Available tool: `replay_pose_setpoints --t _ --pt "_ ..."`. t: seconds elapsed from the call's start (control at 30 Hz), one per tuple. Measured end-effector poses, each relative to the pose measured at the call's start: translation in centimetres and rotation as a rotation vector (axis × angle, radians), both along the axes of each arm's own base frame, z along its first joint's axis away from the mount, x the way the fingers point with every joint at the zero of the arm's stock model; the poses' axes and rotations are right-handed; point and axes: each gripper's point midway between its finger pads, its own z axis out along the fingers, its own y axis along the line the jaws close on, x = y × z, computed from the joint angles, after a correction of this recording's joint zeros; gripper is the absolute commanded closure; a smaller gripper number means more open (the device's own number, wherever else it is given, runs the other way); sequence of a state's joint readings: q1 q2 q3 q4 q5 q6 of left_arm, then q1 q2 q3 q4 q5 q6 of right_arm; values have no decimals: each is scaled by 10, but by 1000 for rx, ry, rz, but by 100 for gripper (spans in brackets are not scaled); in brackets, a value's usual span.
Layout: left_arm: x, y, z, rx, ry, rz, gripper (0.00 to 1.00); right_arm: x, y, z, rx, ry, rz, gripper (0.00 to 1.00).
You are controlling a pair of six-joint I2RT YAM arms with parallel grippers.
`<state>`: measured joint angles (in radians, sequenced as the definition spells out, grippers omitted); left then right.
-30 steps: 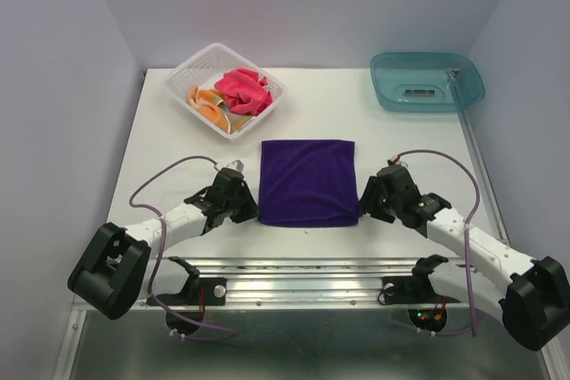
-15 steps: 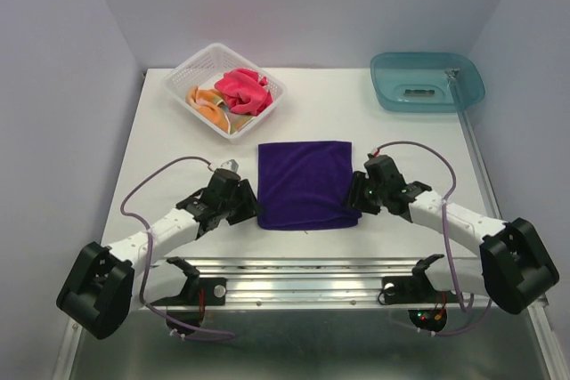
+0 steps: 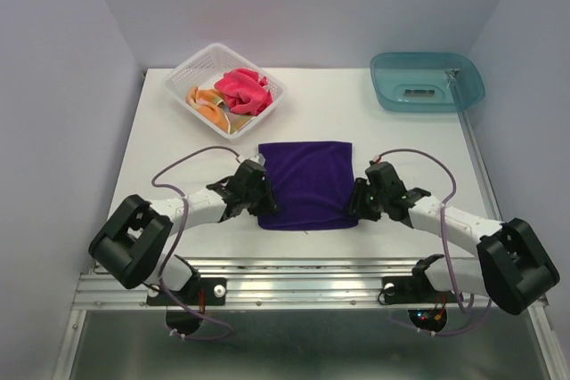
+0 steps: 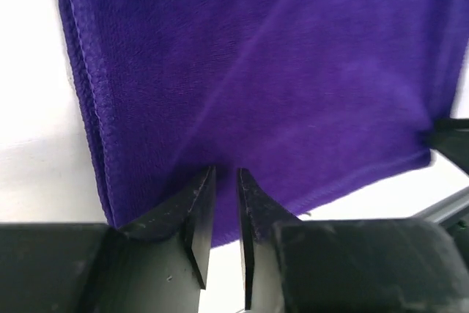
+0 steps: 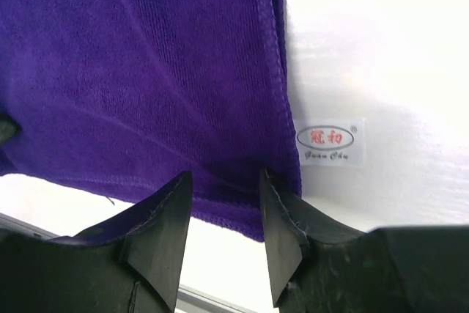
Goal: Fold and stack the towels
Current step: Fold the towel
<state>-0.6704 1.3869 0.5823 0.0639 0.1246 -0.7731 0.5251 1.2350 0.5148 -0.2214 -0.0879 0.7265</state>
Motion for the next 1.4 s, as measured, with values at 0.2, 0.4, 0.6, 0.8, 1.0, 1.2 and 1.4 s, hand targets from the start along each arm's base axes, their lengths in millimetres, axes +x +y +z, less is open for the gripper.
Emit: replay_pose_setpoints --t 0.2,0.4,0.6,0.8,1.0,1.2,1.4 --pt "-8 -7 -13 -31 23 -8 75 -13 -8 -3 11 -7 -22 53" --pt "-45 -17 -12 -74 37 -78 72 -24 -8 -3 71 -17 -35 57" --pt "-74 -16 -9 -43 69 -129 52 -45 -14 -1 99 16 -41 55" --pt "-59 5 25 27 -31 -30 11 -50 -27 14 54 -5 -65 48" --pt "7 27 83 23 -218 170 1 1 -20 63 33 -153 -121 0" --pt "65 74 75 125 -257 321 1 65 -16 92 -60 -263 -193 0" --pt "90 79 44 201 -208 279 16 116 -20 83 -143 -267 -212 0"
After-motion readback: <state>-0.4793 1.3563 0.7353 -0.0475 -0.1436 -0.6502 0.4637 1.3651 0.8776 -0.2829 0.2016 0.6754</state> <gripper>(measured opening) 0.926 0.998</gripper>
